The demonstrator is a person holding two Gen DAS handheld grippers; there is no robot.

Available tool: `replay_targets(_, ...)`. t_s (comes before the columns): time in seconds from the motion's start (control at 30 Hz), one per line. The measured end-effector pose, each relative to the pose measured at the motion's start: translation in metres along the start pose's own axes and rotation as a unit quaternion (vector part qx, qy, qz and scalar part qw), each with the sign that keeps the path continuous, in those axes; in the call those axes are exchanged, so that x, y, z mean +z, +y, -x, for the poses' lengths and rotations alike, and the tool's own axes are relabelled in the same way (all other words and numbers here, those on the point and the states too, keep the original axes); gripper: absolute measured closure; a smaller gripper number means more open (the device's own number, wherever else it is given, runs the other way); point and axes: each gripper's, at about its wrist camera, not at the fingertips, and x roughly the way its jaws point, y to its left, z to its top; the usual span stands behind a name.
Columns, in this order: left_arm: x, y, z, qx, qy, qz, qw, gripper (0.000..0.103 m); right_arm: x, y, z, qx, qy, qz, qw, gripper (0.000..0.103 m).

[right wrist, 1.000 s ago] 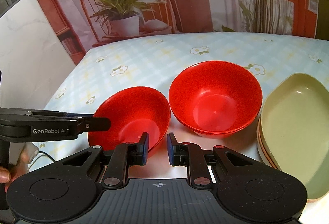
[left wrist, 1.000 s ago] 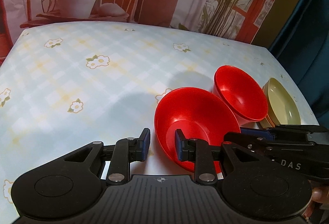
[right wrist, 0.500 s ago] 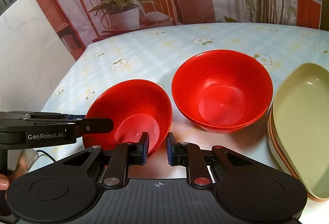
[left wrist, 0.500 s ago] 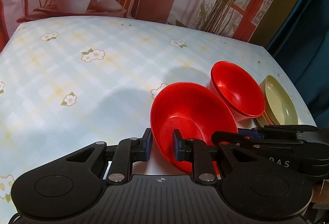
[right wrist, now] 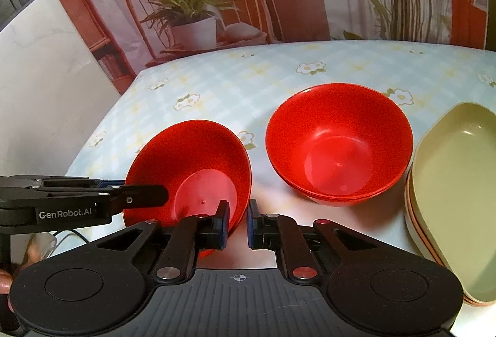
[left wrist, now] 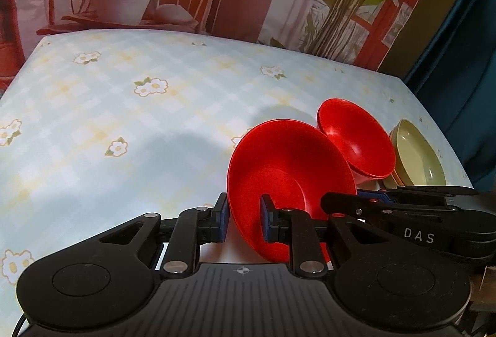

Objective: Organize plates and bowls

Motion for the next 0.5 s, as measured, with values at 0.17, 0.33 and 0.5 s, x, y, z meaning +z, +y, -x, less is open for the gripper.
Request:
replay_targets(0.17, 0.000, -0.003, 0.007, 0.003, -0.008, 0.002, 1.0000, 0.081, 0.000, 0.003, 0.007, 0.004, -0.010, 0.007, 1.000, 0.093)
replay_targets(0.33, -0.002, -0.005, 0.018, 0.006, -0.020, 0.006, 0.9998, 0.081, 0.002, 0.004, 0.017, 0.008, -0.023, 0.010, 1.000, 0.094)
replay_targets(0.5, -0.004, -0.003, 0.028, 0.006, -0.029, 0.022, 0.9993, 0.081, 0.003, 0.007, 0.021, 0.017, -0.031, 0.018, 0.999, 0.094)
